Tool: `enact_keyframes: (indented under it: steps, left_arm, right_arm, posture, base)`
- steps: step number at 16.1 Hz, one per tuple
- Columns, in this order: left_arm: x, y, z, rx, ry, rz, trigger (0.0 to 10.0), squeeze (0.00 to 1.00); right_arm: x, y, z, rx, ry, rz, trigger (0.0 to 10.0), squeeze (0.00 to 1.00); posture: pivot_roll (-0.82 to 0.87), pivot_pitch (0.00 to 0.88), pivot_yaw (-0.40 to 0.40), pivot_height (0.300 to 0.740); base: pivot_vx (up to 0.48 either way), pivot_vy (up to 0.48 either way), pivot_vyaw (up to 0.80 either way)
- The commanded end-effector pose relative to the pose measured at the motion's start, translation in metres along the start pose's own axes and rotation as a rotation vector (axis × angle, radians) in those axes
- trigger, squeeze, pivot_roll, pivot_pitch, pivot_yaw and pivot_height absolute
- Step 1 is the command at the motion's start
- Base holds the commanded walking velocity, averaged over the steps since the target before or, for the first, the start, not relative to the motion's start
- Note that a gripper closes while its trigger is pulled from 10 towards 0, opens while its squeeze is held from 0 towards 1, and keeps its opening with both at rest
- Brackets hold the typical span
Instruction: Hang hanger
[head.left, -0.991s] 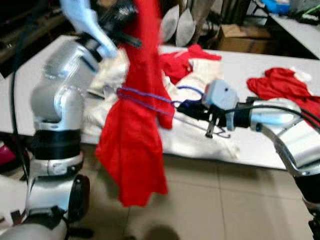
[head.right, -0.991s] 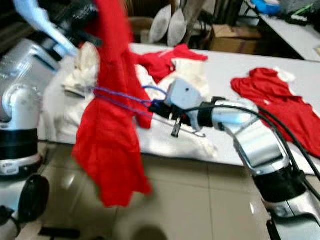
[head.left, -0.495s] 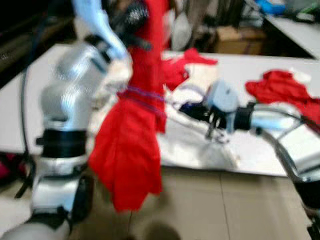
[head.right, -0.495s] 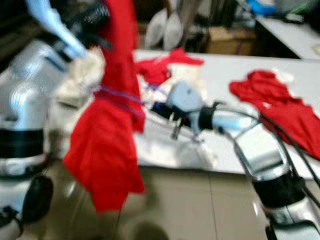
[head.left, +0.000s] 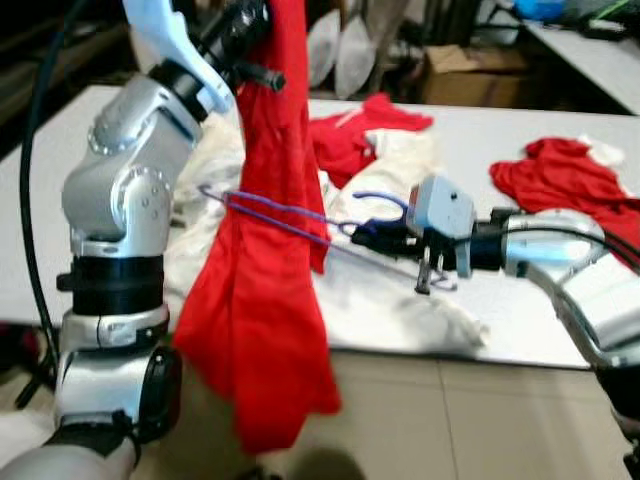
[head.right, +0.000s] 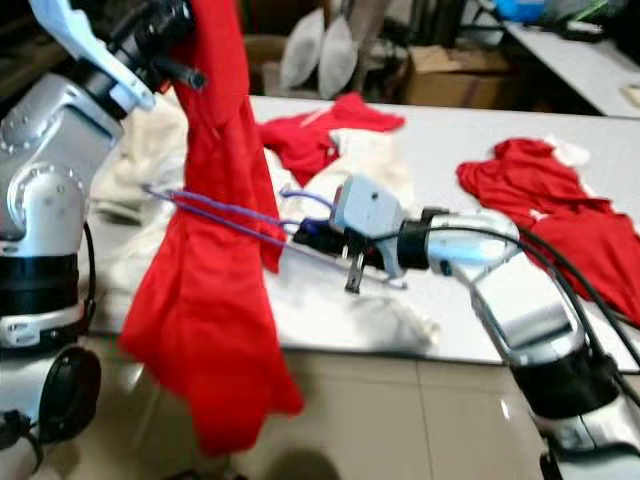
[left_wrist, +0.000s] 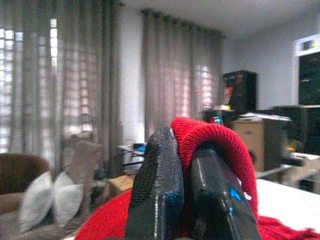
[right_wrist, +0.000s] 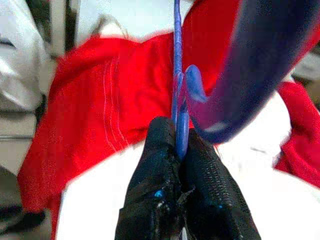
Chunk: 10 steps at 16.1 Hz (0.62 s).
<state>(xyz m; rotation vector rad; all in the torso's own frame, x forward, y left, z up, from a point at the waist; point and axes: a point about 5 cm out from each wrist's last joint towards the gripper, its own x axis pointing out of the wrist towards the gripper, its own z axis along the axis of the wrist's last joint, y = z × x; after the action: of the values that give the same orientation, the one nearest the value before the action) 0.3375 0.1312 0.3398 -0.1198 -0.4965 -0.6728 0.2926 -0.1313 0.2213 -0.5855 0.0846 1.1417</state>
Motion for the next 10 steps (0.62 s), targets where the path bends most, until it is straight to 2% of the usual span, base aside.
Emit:
enact_keyframes:
  steps: [1,2,3,4,6,7,8,9,10]
  left_arm:
    - [0.004,-0.009,0.016,0.019,-0.071,-0.057,10.0,0.0]
    - [0.005,-0.012,0.024,-0.004,-0.12,-0.084,10.0,0.0]
    - [0.005,-0.012,0.024,-0.004,-0.12,-0.084,10.0,0.0]
    - [0.006,-0.013,0.038,-0.033,-0.202,-0.1,10.0,0.0]
    - [0.006,-0.013,0.049,-0.064,-0.279,-0.11,10.0,0.0]
    - [0.006,-0.013,0.06,-0.112,-0.359,-0.112,10.0,0.0]
    - [0.005,-0.012,0.065,-0.127,-0.389,-0.109,10.0,0.0]
    - [0.003,-0.01,0.071,-0.137,-0.422,-0.095,10.0,0.0]
    - [0.002,-0.009,0.071,-0.134,-0.417,-0.087,10.0,0.0]
  right_arm:
    - [0.0,-0.004,-0.004,-0.014,0.048,-0.013,10.0,0.0]
    - [-0.001,-0.033,-0.005,-0.05,0.089,-0.153,10.0,0.0]
    - [-0.001,-0.033,-0.005,-0.05,0.089,-0.153,10.0,0.0]
    - [-0.008,-0.079,0.004,-0.094,0.098,-0.39,10.0,0.0]
    - [-0.025,-0.124,0.024,-0.146,0.073,-0.687,10.0,0.0]
    - [-0.062,-0.161,0.064,-0.201,-0.057,-1.022,10.0,0.0]
    - [-0.078,-0.17,0.081,-0.23,-0.127,-1.121,10.0,0.0]
    - [-0.091,-0.175,0.099,-0.301,-0.209,-1.175,10.0,0.0]
    - [-0.081,-0.174,0.095,-0.312,-0.203,-1.088,10.0,0.0]
  posture:
    - [-0.18,0.0,0.02,0.74]
    - [-0.18,0.0,0.022,0.74]
    - [-0.18,0.0,0.022,0.74]
    - [-0.19,0.0,0.027,0.74]
    - [-0.19,0.0,0.026,0.74]
    - [-0.18,0.0,0.02,0.74]
    - [-0.18,0.0,0.02,0.74]
    - [-0.18,0.0,0.02,0.74]
    - [-0.17,0.0,0.012,0.74]
  base:
    - [0.0,0.0,0.0]
    - [0.0,0.0,0.0]
    - [0.0,0.0,0.0]
    - [0.0,0.0,0.0]
    - [0.0,0.0,0.0]
    - [0.0,0.0,0.0]
    - [0.0,0.0,0.0]
    - [0.0,0.0,0.0]
    - [0.0,0.0,0.0]
